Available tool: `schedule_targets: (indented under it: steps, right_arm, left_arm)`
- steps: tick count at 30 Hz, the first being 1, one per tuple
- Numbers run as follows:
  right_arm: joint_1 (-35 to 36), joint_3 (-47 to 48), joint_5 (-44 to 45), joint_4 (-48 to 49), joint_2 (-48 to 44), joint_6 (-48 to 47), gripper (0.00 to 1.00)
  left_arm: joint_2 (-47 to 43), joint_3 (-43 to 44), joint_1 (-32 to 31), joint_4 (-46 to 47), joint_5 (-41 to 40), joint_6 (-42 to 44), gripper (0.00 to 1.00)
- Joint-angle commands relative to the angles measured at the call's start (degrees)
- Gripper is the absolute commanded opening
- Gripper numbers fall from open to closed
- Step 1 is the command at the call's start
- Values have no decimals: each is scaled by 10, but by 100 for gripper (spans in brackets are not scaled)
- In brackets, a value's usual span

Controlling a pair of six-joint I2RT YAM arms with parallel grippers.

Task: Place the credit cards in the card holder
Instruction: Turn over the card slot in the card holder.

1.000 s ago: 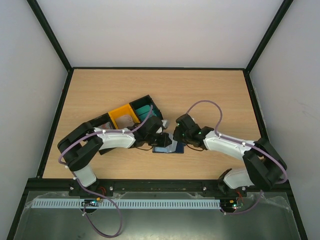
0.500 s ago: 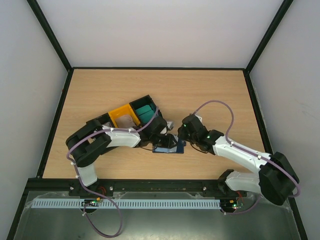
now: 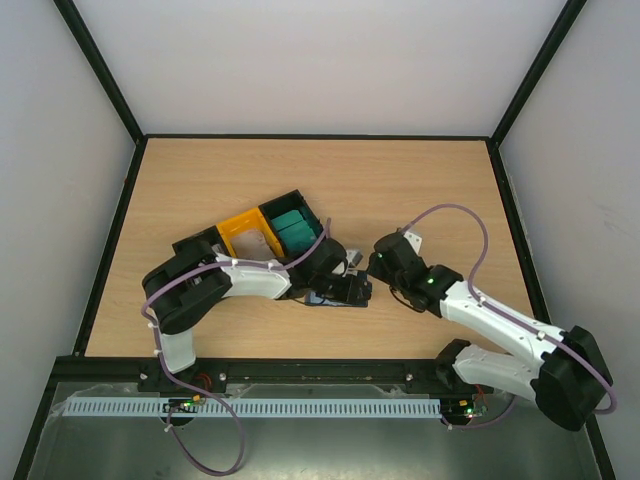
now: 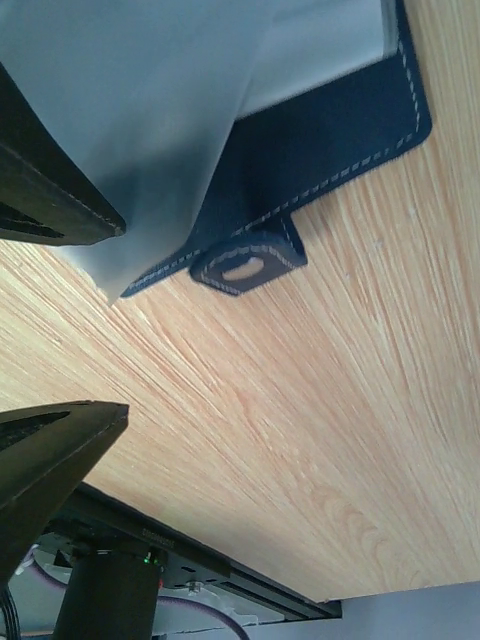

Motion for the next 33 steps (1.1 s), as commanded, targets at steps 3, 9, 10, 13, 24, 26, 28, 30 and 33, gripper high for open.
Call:
schedule_targets:
  steps: [3,9,10,13,24,26,28,30,33]
  right_arm:
    - [-3,-3,74,-49,-41,33,32]
    - [-4,-1,61,-32,-71,18,33]
    - [-4,2,53,-29,-70,14,33]
    - [-3,12,38,-25,-67,8,33]
    - [17,72,-136,20,56,-106,29]
    - [35,88,-137,11,97,-116,29]
    - [53,101,-134,-2,139,-128,32]
    - [70,110,-125,-14,177,-141,35]
    - [90,120,-116,-25,221,-161,39]
  left_arm:
    - [12,28,-12,13,14,6,45]
    - [-22,30,-8,22,60,80,44]
    - [-32,26,-7,26,71,92,44]
    - [-71,12,2,31,89,126,44]
    - [-242,-95,84,-82,-56,103,46]
    - [-251,-119,100,-82,-89,71,46]
    - [-252,-135,106,-89,-111,44,46]
    - [-247,-146,107,-98,-135,18,49]
    - [-238,-170,112,-94,-152,-16,52]
